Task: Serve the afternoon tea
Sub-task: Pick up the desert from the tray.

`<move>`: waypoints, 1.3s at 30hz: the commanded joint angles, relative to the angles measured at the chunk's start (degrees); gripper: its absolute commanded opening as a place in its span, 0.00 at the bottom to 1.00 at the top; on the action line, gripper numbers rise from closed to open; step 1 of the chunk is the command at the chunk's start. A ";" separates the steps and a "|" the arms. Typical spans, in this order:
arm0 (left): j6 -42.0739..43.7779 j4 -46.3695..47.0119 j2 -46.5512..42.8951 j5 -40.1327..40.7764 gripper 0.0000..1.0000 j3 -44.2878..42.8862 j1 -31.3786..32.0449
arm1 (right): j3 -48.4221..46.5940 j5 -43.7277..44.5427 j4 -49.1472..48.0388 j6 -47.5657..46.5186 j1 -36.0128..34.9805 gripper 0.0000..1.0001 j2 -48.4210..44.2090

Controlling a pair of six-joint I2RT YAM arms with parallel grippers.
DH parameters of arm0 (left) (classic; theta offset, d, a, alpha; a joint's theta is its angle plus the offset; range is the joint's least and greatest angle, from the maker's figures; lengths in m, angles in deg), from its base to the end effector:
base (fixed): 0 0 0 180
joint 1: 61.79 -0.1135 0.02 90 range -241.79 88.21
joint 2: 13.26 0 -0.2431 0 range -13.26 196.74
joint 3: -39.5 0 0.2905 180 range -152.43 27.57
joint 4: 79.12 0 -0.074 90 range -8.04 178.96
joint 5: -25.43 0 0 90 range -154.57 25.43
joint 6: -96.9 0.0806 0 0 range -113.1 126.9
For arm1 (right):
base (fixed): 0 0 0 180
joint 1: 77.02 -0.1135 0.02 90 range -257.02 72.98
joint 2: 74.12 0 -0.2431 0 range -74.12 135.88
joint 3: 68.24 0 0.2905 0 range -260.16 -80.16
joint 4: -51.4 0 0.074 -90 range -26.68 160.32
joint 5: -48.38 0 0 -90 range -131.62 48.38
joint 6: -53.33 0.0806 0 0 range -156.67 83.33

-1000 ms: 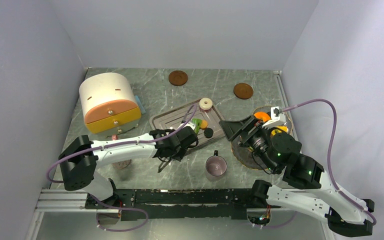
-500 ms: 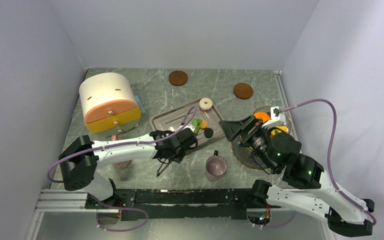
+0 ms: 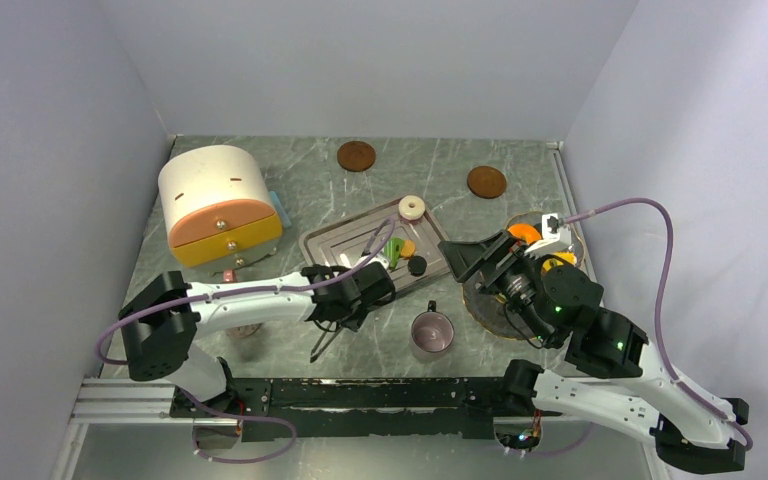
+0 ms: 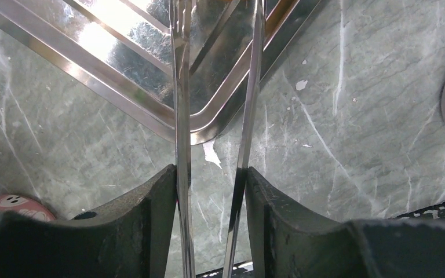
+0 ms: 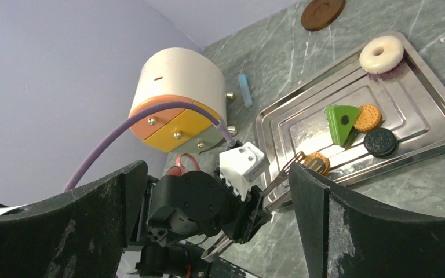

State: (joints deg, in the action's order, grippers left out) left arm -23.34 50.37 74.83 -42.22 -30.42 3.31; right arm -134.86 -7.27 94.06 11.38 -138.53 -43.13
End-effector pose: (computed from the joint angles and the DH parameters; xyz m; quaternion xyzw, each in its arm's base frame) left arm 0.1718 -0.2972 0.1275 0.2546 0.9306 -0.0059 0.2630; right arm 0.1293 0.1428 0.3907 0.1104 0.7337 0.3895 0.5457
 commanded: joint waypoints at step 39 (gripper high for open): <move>-0.10 -5.43 -4.80 6.05 0.44 -10.27 0.47 | -1.00 1.79 -0.30 -0.31 -0.21 0.96 -0.77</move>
State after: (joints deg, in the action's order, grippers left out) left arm -23.93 45.39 72.65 -38.11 -38.03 3.35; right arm -134.86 -7.20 94.09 11.51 -138.53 -43.81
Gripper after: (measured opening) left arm 0.440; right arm 0.962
